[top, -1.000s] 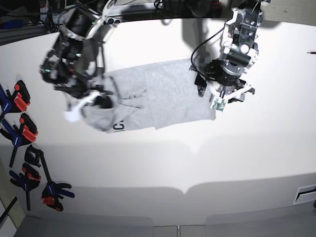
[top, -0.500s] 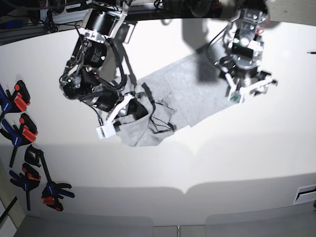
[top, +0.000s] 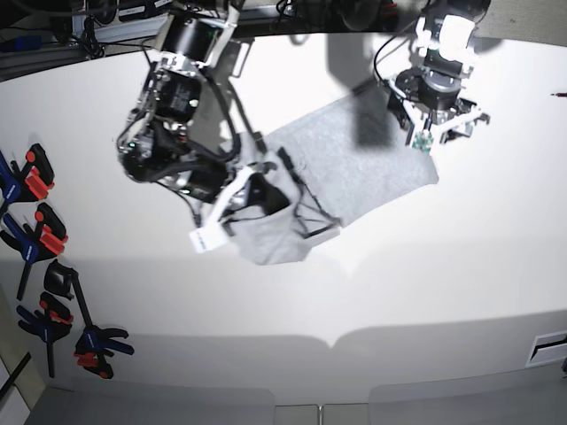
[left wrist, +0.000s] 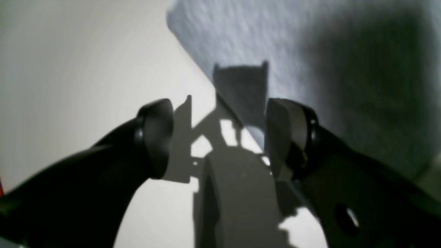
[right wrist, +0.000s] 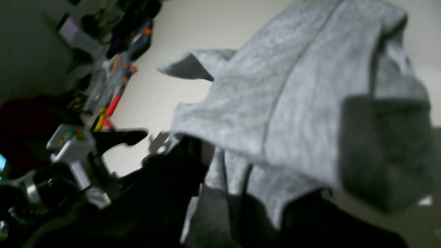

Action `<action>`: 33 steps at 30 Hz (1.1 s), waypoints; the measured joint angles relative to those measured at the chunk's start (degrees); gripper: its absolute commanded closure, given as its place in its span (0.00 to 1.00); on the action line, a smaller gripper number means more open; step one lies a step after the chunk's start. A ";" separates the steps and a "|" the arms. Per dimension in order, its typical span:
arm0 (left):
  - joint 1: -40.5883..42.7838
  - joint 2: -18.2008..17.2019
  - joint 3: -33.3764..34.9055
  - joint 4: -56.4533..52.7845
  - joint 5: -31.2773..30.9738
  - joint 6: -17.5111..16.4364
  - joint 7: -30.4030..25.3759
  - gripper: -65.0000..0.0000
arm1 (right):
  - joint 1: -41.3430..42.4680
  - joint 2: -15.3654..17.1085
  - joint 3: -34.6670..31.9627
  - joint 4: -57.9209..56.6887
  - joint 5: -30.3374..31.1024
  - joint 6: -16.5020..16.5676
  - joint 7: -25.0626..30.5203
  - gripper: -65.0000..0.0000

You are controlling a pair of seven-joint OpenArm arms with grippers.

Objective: Fold the T-shirt properly
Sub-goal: 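Lift the shirt end with the right gripper and fold it toward the left gripper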

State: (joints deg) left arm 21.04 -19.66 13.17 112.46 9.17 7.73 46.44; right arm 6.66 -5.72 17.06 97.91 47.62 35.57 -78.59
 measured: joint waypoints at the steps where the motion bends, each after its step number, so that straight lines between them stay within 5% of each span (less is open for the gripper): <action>1: -0.48 0.00 0.00 -0.02 0.00 0.02 0.00 0.40 | 0.02 -0.17 -1.01 0.00 0.02 0.00 0.07 1.00; 8: -0.79 -0.02 0.00 -2.75 0.07 -0.02 0.00 0.40 | 0.00 -2.95 -9.18 0.00 -2.45 0.02 0.02 1.00; 20: -1.25 -0.02 0.00 -5.03 3.28 0.02 0.11 0.40 | -0.11 -2.89 -17.77 0.00 -8.48 0.02 4.00 1.00; 25: -2.99 0.11 0.00 -3.13 -4.11 -0.31 -1.75 0.40 | -0.13 -2.84 -19.96 0.00 -8.61 0.02 4.02 1.00; 33: -2.80 0.00 0.00 -3.21 -4.48 -0.37 -1.66 0.40 | -0.13 -2.84 -22.62 0.00 -8.63 0.02 4.83 1.00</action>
State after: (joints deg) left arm 18.24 -19.66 13.17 109.25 4.69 7.35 44.77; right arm 6.52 -8.56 -5.56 97.91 38.98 35.59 -73.76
